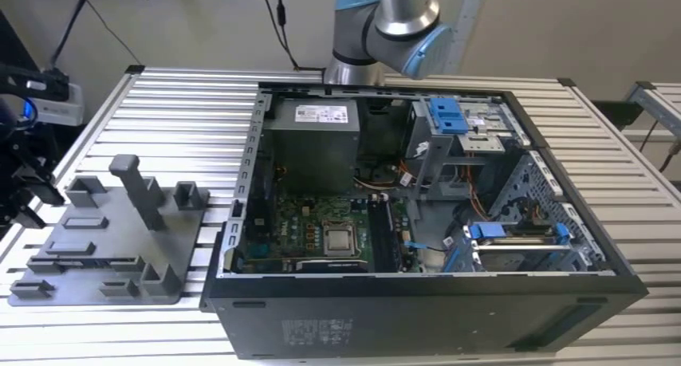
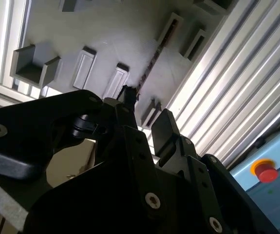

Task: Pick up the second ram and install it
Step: 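Pick up the second ram and move it above second insertion slot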

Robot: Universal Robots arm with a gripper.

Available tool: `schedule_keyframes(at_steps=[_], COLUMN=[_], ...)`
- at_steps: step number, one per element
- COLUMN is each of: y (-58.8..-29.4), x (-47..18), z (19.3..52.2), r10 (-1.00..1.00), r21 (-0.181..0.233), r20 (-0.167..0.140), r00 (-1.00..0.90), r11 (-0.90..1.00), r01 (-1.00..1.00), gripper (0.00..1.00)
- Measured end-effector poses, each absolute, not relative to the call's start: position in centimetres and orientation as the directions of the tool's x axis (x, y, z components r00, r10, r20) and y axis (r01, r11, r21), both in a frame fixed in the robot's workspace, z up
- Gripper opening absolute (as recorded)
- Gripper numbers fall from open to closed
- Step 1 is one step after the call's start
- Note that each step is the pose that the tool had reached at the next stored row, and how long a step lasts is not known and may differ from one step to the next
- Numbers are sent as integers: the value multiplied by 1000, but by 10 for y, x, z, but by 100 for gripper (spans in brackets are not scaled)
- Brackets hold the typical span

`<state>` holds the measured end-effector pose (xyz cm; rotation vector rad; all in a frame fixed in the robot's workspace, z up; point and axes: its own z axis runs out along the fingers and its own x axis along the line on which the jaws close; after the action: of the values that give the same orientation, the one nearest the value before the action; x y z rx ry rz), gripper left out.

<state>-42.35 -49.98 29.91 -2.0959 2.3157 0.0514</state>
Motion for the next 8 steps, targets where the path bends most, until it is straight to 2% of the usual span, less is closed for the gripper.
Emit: schedule_keyframes(at_steps=[8], y=[-500], x=[-424], z=[296], r10=[-994], r21=[13], r20=[-35], r00=[-100], r11=[99], r01=[-995], gripper=[42])
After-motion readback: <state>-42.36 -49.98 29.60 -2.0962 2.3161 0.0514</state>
